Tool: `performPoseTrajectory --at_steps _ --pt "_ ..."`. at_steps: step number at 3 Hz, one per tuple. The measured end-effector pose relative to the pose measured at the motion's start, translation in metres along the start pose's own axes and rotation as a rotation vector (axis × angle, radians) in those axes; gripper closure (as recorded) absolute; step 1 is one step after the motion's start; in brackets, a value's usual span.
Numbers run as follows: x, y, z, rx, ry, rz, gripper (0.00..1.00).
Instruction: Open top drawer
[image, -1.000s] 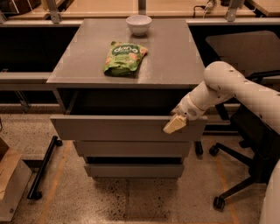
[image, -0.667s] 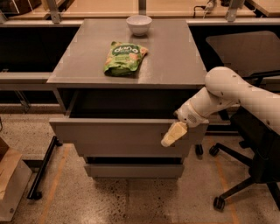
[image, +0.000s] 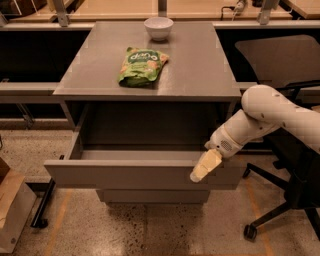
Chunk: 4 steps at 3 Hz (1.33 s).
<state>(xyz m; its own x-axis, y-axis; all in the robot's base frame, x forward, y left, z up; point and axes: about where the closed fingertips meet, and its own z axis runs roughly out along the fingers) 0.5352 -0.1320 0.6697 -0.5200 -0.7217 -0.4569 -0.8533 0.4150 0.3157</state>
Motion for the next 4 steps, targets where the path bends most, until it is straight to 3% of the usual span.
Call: performPoseTrajectory --at_steps 2,4 --pt "0.002 0.006 0.003 -0.027 0.037 -0.002 0.0" --pt "0.041 0.05 0.01 -0.134 0.029 0.139 0.0"
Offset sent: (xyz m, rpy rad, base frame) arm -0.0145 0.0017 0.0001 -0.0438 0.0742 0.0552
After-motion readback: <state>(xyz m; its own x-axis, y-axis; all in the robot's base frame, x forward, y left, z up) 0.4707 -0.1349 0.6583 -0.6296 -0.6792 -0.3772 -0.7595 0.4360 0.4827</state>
